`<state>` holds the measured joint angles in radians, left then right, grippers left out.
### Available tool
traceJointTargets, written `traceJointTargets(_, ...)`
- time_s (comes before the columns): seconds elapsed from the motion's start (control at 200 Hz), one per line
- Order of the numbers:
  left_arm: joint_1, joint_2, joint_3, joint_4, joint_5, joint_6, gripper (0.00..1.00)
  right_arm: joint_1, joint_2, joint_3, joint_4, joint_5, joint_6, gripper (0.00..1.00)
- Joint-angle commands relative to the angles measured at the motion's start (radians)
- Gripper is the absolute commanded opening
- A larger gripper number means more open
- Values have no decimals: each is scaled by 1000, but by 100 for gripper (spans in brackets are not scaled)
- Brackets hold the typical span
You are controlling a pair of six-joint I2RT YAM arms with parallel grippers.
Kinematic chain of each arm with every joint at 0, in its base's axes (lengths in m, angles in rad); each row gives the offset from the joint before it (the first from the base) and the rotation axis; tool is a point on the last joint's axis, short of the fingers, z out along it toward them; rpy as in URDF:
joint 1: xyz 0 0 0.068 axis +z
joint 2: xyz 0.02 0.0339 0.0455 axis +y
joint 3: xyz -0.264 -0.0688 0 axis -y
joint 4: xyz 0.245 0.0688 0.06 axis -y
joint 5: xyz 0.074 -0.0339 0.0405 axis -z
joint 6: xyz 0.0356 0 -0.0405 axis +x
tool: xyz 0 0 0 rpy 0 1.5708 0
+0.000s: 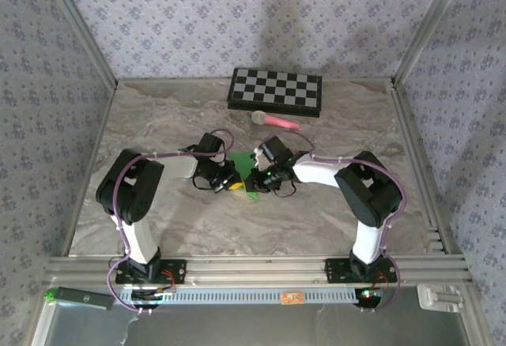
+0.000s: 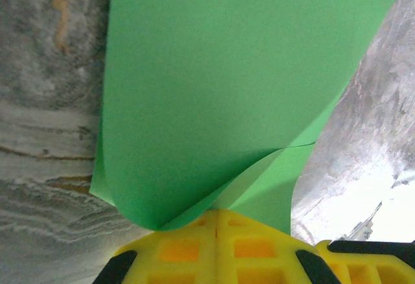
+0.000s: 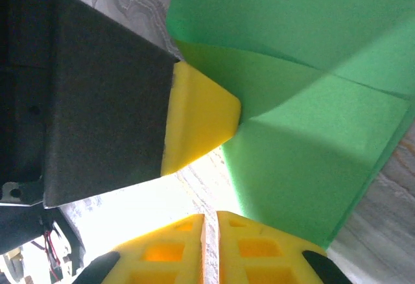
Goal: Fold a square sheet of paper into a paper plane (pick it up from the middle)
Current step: Third fold the triangle at the center of the table.
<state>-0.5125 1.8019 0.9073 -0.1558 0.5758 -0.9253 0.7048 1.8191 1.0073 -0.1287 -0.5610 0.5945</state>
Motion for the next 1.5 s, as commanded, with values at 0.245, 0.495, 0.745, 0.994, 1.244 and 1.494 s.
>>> traceJointTargets(0.245,-4,33,17,-82,-21,24,2,11,52,43,-55,9,-10,13)
traceJointTargets(0.495,-4,25,24,-82,-9,29,4,15,65,51,-88,22,-18,13)
traceJointTargets(0.745,-4,34,26,-85,-11,31,5,16,78,58,-116,36,-22,13)
traceJointTargets(0.994,-4,45,25,-98,-29,31,4,23,88,60,-154,41,-37,13)
traceJointTargets(1.244,0,57,28,-132,-56,34,3,37,73,43,-221,59,-66,13)
traceJointTargets(1.494,7,62,27,-150,-71,42,3,45,23,-27,-247,71,-75,13)
